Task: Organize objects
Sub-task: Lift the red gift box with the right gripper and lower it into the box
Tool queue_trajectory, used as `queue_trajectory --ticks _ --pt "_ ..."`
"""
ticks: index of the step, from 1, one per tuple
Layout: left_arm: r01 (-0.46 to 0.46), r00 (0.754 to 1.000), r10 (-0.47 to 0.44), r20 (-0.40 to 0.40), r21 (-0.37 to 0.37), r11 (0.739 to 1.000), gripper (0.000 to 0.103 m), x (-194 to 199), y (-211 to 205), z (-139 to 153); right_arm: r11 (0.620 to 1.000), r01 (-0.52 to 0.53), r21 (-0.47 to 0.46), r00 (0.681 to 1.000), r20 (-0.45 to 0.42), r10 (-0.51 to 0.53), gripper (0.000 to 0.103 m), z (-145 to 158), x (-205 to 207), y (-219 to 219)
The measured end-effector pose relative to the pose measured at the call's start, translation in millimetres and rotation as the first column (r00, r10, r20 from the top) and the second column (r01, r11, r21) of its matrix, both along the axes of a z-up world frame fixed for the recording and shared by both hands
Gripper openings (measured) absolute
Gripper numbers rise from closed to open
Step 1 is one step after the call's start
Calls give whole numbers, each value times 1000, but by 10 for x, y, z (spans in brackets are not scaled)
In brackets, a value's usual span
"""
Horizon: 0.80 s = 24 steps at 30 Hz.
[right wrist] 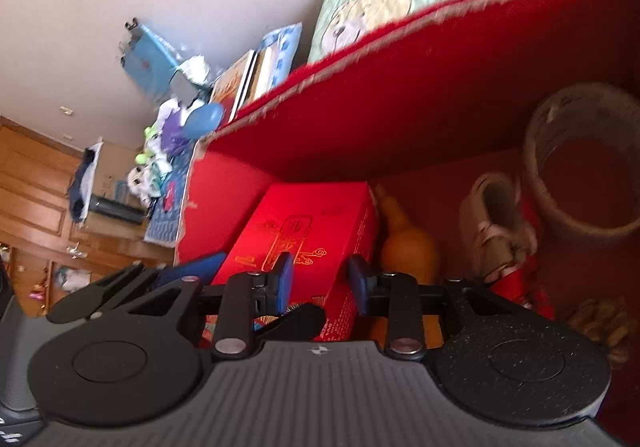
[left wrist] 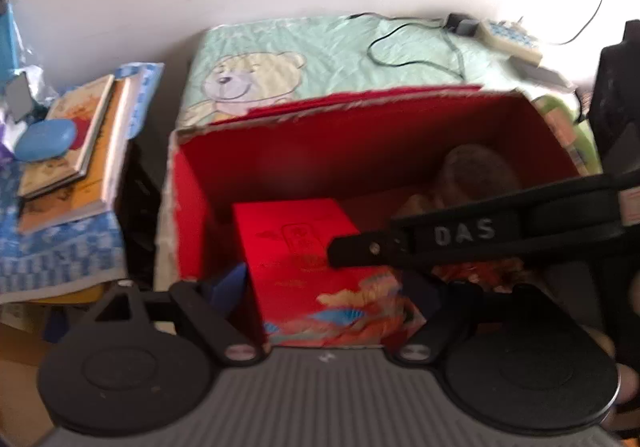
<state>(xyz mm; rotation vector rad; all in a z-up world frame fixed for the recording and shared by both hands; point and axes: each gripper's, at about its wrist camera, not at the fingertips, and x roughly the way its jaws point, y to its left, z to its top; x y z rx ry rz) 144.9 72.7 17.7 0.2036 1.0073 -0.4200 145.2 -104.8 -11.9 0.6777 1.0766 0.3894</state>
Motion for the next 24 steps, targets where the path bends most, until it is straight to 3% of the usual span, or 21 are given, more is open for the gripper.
queue_trajectory --ticks 7,24 --pt "30 1000 -30 -1 42 999 87 -27 -85 -118 998 38 -58 999 -25 -40 35 -10 0 11" --pt "15 1000 -14 -7 74 997 91 31 -188 -176 986 111 -122 994 36 -107 35 0 -54 -24"
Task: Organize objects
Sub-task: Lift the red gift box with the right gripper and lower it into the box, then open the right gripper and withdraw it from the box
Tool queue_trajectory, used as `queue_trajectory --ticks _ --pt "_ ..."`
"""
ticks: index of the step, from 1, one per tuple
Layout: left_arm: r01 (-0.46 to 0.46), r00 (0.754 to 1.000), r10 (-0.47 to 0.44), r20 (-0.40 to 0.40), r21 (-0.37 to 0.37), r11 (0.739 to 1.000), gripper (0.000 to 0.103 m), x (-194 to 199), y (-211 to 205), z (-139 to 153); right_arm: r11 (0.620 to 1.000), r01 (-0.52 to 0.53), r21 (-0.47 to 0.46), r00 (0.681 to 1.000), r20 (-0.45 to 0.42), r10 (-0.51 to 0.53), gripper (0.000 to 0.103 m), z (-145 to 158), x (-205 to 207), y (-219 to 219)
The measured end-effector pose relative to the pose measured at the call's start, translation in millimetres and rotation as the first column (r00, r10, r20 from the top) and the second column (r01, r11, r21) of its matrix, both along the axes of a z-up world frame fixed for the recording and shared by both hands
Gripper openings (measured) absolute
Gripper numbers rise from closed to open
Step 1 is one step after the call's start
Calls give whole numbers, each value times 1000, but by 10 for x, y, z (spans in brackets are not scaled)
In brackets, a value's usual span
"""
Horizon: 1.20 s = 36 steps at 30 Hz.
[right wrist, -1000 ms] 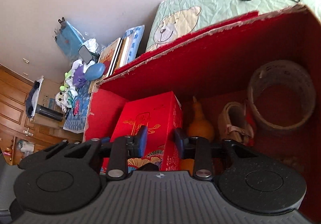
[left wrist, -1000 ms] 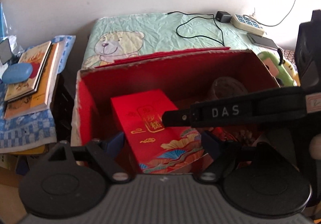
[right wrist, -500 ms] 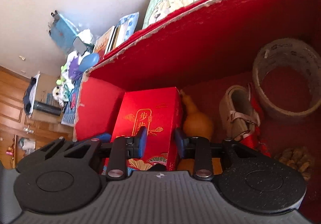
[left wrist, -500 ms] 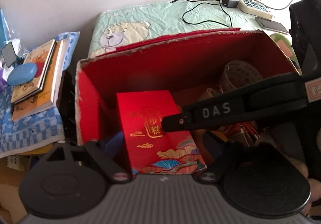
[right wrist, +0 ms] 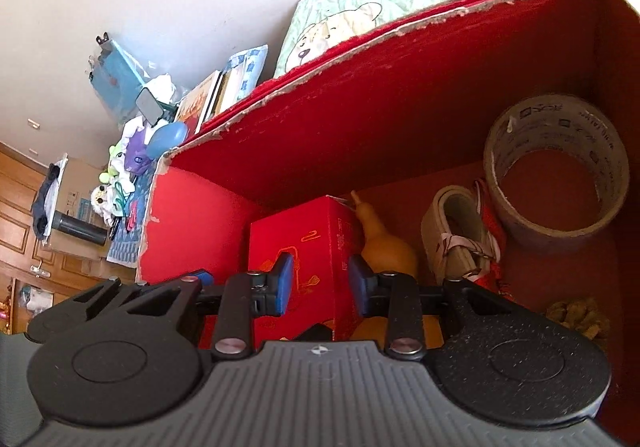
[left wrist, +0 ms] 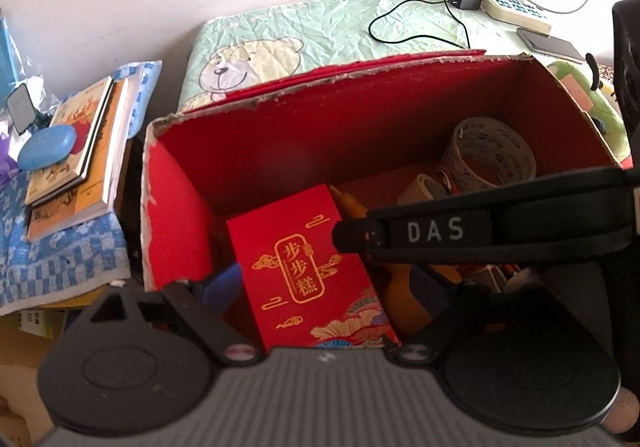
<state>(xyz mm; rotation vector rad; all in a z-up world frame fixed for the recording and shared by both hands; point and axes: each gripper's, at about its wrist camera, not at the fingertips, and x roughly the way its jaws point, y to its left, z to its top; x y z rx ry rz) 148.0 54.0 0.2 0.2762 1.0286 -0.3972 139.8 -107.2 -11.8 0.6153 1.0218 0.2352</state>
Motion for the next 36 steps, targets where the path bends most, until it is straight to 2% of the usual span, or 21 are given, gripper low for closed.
queue_trajectory --ticks 8,17,20,27,36 --pt "-29 999 27 42 46 999 91 -64 -47 40 989 89 -115 995 53 -83 35 148 -108 -42" --pt "-53 996 46 79 80 995 91 -175 -107 113 948 142 -286 982 161 -98 36 380 -410 -77" --pt "-63 995 57 79 73 995 91 -208 -97 144 928 168 -334 975 198 -105 45 428 -507 -59" --pt "-94 993 89 81 62 994 91 -297 -39 263 900 220 -377 959 251 -129 47 555 -765 -86" --pt "-101 991 96 98 40 994 92 -484 -23 405 874 278 -399 948 259 -183 47 628 -983 -78"
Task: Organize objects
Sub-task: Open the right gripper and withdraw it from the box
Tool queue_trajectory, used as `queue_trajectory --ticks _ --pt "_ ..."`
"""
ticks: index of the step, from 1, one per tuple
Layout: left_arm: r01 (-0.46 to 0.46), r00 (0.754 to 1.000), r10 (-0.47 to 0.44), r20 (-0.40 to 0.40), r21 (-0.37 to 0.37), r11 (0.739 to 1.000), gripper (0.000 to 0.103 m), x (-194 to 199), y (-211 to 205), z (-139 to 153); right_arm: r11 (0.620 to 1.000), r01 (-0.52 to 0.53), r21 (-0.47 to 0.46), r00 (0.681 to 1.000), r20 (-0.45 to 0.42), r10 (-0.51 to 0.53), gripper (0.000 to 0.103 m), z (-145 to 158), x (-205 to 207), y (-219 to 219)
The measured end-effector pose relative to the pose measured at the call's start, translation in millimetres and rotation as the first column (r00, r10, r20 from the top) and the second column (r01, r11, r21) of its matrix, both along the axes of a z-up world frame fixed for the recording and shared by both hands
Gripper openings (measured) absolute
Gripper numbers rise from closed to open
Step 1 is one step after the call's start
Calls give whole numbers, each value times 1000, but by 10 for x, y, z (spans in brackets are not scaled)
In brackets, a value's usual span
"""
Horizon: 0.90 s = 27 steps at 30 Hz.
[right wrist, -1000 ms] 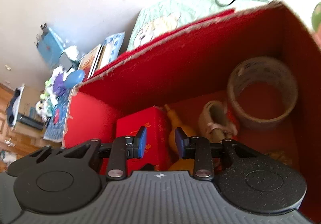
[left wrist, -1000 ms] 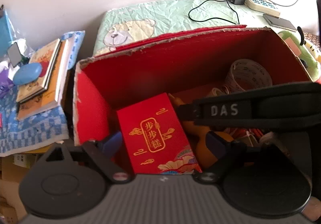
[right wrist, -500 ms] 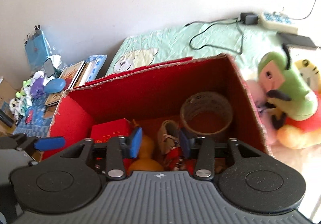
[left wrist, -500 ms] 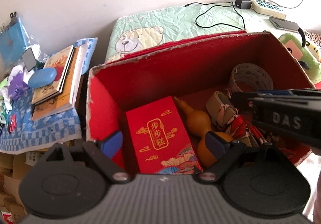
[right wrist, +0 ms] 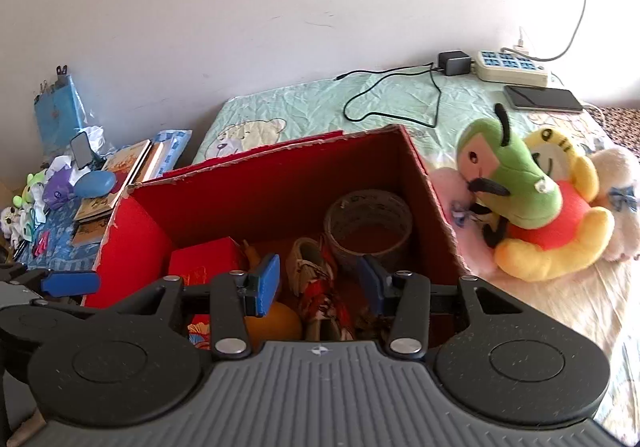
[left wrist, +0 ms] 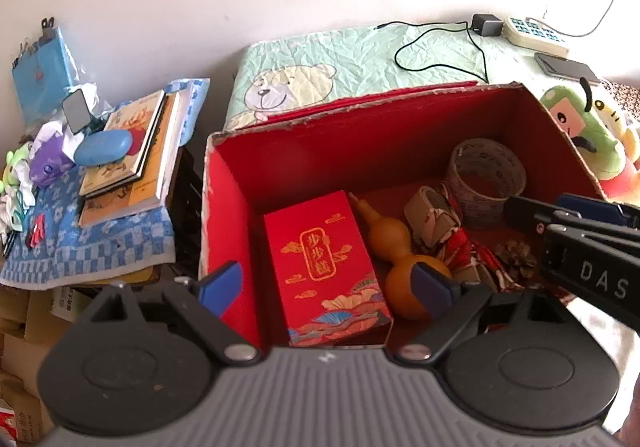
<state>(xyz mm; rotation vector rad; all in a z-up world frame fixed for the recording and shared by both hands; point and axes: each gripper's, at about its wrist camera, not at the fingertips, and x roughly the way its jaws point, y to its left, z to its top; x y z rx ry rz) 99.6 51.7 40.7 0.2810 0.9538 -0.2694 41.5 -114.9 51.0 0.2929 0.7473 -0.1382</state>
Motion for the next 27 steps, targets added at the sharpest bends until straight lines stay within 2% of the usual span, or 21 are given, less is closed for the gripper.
queue_trajectory --ticks 8,23,27 --pt "10 1000 -9 19 -38 999 95 -165 20 36 999 37 -6 999 -6 -37 47 14 -198 9" --pt "-56 996 57 70 -13 998 100 -488 100 126 998 48 -42 999 -1 -48 47 93 -481 83" --pt "-53 997 54 53 -8 999 99 -613 128 131 998 55 -31 998 -12 -55 47 98 -572 91"
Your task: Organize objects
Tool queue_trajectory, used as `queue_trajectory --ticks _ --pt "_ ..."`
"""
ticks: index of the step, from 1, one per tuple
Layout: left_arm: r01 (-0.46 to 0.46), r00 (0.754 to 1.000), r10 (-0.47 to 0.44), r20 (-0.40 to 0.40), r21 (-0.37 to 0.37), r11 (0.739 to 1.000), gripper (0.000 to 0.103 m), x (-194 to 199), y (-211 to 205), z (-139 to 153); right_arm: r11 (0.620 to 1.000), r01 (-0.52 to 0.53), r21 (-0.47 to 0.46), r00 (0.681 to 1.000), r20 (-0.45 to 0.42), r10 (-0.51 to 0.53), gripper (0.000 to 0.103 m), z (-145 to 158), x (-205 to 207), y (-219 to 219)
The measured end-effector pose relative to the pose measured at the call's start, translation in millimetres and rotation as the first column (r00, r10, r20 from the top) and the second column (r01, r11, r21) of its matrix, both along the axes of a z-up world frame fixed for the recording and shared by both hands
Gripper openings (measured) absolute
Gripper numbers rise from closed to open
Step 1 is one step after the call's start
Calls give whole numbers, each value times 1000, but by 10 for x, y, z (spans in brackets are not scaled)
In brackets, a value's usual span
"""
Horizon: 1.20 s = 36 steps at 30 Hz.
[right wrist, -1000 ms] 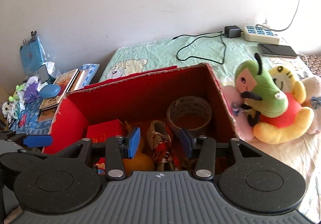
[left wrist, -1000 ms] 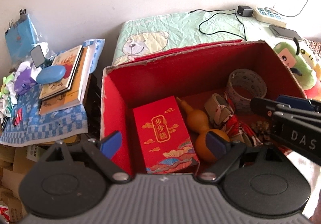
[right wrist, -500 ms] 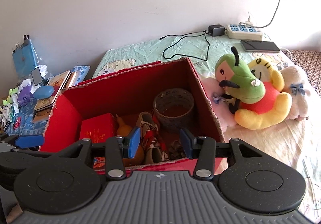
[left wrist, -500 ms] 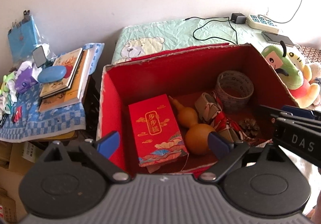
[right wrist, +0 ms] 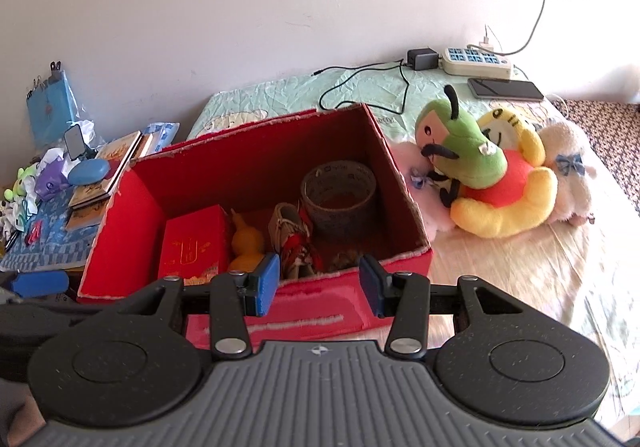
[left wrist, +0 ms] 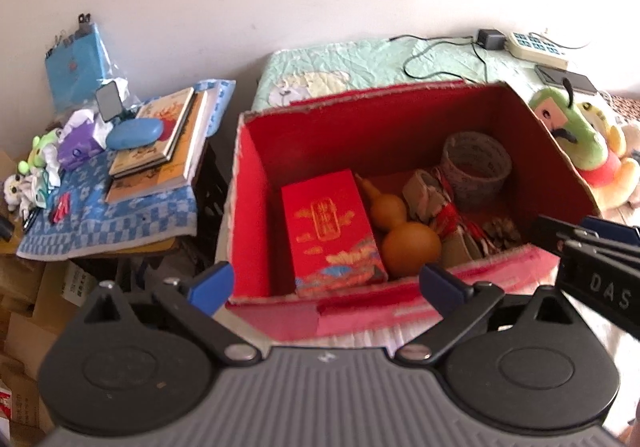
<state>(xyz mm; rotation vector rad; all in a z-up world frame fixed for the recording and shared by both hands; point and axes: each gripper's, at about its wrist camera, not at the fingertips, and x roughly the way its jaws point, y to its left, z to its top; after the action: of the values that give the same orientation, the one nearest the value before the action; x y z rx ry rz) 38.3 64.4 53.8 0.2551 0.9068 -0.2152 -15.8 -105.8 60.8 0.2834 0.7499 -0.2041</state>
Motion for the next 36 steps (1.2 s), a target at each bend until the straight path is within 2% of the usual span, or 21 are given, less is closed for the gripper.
queue_trajectory --ticks 7,18,26,31,36 --pt "3 999 -2 -51 21 1000 99 -145 -8 -107 1000 7 18 1000 -29 -7 50 -43 -123 28" --pt "9 973 -3 -230 27 1000 99 -131 -27 -470 998 27 54 993 -119 -21 52 -221 -162 50" --pt "26 969 -17 -248 36 999 99 -145 -49 -528 998 38 55 988 -149 -29 52 -272 -173 65" --pt "38 973 -28 -231 40 998 100 -162 -67 -478 996 55 66 988 -147 -45 52 -235 -198 17" --pt "47 988 -41 -146 32 998 100 -205 -74 -229 995 67 73 994 -94 -60 52 -43 -224 -45"
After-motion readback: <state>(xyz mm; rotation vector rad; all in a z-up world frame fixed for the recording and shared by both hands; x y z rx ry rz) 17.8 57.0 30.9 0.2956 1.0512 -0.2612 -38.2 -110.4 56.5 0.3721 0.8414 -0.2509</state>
